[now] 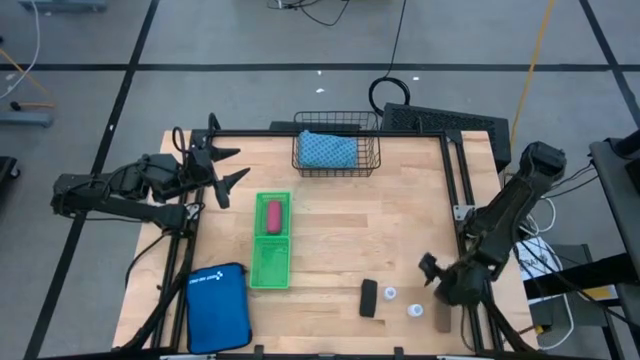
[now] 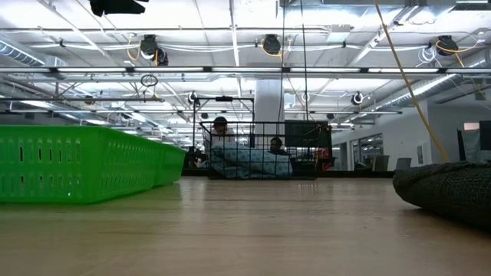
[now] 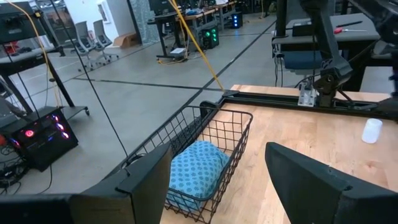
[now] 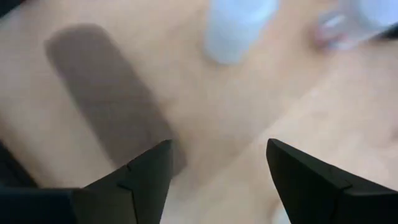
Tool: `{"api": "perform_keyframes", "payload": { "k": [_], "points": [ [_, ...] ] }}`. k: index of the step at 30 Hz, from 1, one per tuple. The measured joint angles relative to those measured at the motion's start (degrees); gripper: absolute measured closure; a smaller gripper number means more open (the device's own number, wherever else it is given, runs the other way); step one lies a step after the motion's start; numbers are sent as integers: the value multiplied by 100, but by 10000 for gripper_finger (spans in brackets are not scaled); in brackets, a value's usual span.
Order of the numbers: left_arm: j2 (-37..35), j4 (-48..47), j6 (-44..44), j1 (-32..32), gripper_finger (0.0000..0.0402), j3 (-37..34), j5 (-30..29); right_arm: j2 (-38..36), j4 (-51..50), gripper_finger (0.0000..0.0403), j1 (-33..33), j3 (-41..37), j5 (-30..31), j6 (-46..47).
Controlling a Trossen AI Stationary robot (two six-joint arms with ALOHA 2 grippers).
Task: Pick & Place Medicine items
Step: Put the brown bandage into the top green bin
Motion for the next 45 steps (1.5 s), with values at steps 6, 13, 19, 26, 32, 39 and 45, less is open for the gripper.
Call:
{"api": "perform_keyframes", "payload": {
  "k": [6, 13, 19, 26, 32, 39, 45],
  "points": [
    [1, 0, 0, 2, 133, 0, -2, 184, -189, 159, -210, 128, -455, -659],
    [1, -1, 0, 2, 133, 0, -7, 817, 131, 165, -74, 163, -1045, -449],
    [1, 2, -1, 2, 133, 0, -9, 1125, 329, 166, -77, 187, -1402, -437],
    [-2, 2, 0, 2, 133, 0, -9, 1138, 304, 177, -191, 182, -1140, -586],
    [1, 2, 0, 0, 133, 0, -9, 964, 204, 187, -386, 173, -88, -725],
    [-2, 3, 0, 2, 133, 0, -8, 296, -185, 191, -405, 197, 1086, -1162],
    [-2, 0, 0, 1, 133, 0, -9, -76, -608, 191, -349, 674, 895, -934]
  ]
}}
